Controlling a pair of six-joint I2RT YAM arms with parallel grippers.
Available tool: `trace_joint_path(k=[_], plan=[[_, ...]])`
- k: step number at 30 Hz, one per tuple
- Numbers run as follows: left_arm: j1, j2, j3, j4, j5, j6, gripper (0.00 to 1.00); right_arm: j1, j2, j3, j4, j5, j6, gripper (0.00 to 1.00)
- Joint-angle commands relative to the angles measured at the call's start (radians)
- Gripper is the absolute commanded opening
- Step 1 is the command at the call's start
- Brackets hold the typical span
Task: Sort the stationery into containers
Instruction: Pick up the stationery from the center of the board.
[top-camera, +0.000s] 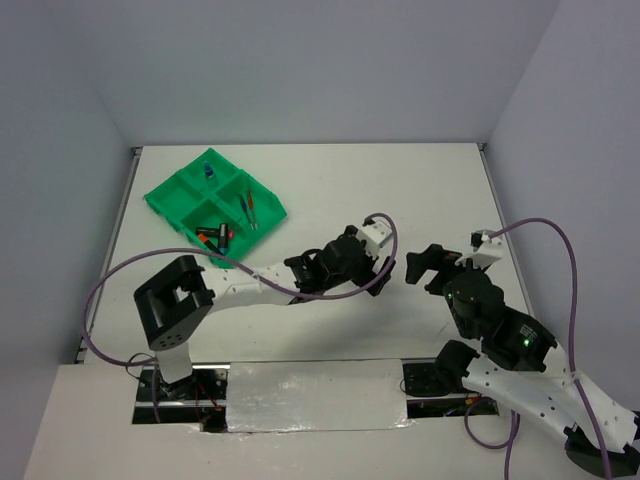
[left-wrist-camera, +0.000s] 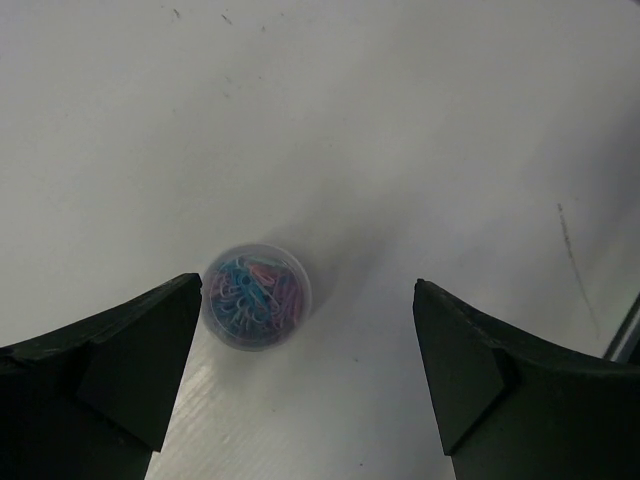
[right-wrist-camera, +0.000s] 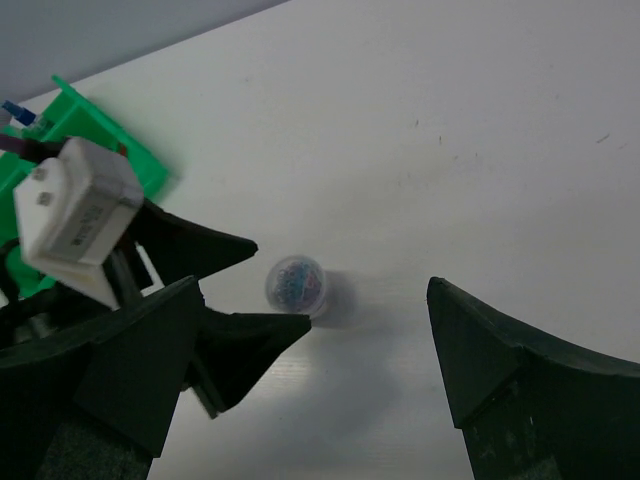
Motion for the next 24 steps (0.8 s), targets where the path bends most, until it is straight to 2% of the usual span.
trace_joint_path(k=[1, 13, 20, 23, 24], plan=[[0.015, 0.066, 0.066, 0.027, -0.028, 0.076, 0.99, 0.000, -0.033, 0.015, -0.009, -0.012, 0.017, 1.00], [0.009, 0.187, 0.138, -0.010, -0.042, 0.109, 0.99, 0.002, -0.080, 0.011, -0.014, -0.003, 0.001, 1.00], [0.007, 0.218, 0.098, -0.004, -0.059, 0.075, 0.99, 0.000, -0.073, -0.003, 0.002, -0.020, -0.006, 1.00], [0.006, 0.218, 0.084, 0.001, -0.084, 0.066, 0.77, 0.002, -0.065, -0.004, 0.005, -0.027, -0.011, 1.00], [0.007, 0.216, 0.081, 0.005, -0.096, 0.066, 0.66, 0.000, -0.059, 0.000, 0.006, -0.029, -0.014, 1.00]])
